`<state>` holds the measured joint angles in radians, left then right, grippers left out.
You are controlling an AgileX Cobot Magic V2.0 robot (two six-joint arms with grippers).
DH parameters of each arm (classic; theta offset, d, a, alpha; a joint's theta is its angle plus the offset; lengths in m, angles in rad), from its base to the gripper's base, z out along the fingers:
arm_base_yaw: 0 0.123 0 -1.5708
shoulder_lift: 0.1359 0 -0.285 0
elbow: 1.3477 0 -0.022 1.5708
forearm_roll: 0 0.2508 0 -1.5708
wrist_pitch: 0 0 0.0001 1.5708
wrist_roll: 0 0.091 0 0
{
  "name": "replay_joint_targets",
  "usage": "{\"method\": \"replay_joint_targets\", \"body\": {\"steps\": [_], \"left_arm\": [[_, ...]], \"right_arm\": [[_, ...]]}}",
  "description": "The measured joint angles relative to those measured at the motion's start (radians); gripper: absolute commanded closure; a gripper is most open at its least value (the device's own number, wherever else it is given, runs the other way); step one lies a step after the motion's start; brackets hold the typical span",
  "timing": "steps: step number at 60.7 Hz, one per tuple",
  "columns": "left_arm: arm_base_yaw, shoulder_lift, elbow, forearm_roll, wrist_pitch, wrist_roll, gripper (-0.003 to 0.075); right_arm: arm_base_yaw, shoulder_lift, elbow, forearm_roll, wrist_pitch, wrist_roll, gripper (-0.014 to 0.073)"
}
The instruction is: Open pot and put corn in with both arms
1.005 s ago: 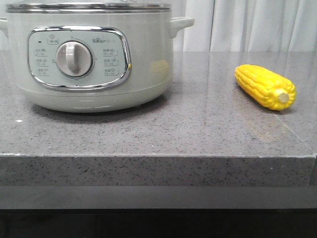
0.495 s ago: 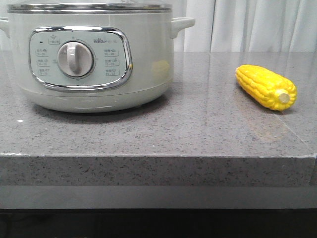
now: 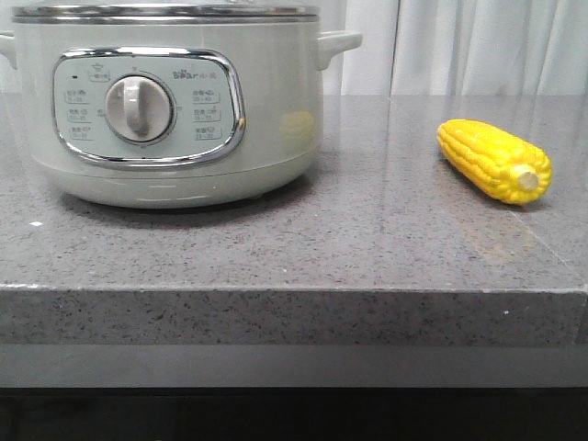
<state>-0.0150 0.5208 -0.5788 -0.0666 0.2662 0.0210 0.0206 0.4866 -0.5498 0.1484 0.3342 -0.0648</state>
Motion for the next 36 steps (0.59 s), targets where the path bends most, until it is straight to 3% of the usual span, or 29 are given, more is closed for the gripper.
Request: {"method": "replay_joint_targets", "body": {"steps": [3,7,21,36], "left_arm": [[0.0,0.0,0.0,0.0,0.0,0.0,0.0125],[0.0,0.0,0.004,-0.003,-0.002,0.0,0.0136],[-0.022,0.071,-0.046,-0.032,0.057,0.048,0.0164],[-0.188,0.323,-0.292,-0.037,0.138,0.082,0.0164]], "right_arm": [[0.0,0.0,0.0,0.0,0.0,0.0,0.0078],[0.0,0.0,0.0,0.0,0.0,0.0,0.0039],[0.0,0.0,0.0,0.0,0.002,0.0,0.0037],[0.0,0.0,0.0,0.0,0.002,0.0,0.0037]]}}
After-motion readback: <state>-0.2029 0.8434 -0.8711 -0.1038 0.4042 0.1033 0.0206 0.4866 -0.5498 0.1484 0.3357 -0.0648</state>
